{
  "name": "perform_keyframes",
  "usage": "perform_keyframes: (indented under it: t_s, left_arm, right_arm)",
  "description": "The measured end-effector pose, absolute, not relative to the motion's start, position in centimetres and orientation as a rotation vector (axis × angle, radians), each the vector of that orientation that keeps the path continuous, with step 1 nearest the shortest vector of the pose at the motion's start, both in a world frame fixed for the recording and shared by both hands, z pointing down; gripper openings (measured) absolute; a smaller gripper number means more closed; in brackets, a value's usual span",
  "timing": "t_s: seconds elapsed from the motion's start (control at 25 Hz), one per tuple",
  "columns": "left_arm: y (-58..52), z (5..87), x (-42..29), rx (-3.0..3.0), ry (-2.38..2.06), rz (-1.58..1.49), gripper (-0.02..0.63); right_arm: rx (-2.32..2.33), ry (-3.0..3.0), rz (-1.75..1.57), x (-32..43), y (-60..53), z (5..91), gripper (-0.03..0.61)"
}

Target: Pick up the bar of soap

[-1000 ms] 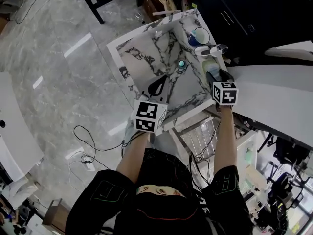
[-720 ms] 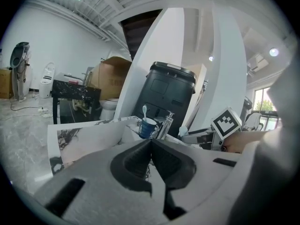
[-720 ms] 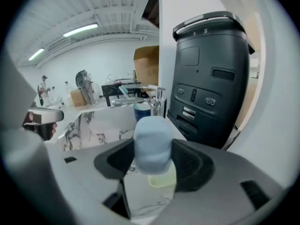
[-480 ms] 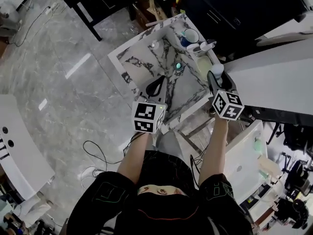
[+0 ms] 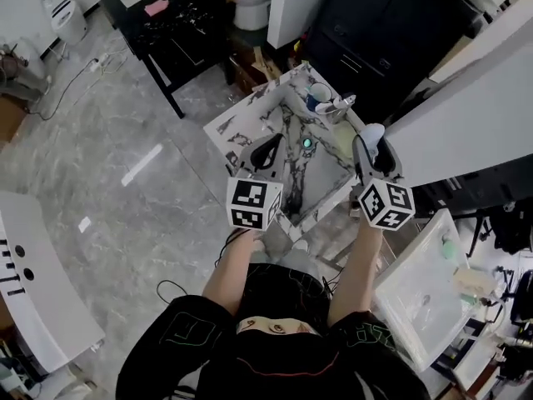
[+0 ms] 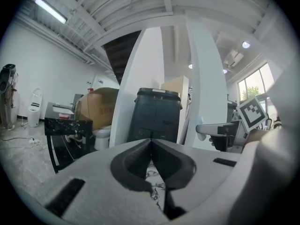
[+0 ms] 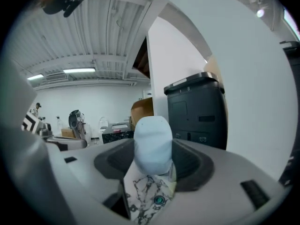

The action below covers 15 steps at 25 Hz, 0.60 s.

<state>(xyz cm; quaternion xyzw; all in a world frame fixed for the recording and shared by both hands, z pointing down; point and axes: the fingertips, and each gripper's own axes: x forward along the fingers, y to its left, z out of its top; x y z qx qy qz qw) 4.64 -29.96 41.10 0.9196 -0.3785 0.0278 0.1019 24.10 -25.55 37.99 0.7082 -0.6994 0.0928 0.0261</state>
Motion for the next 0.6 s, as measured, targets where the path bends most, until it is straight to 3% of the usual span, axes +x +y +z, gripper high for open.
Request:
perform_keyframes:
  t_s: [0.32, 0.6]
  left_arm:
    - [-30.2, 34.2, 4.4, 2.877, -1.132, 0.001, 0.008]
    - [-30.0, 33.4, 5.0, 2.915, -1.121, -0.007, 0.008]
  right_arm:
    - [2.2, -2.301, 0.076, 20.5, -23.6, 32.9, 0.256]
    - [2.217, -2.292, 0.052, 20.8, -22.3, 33.2, 0.256]
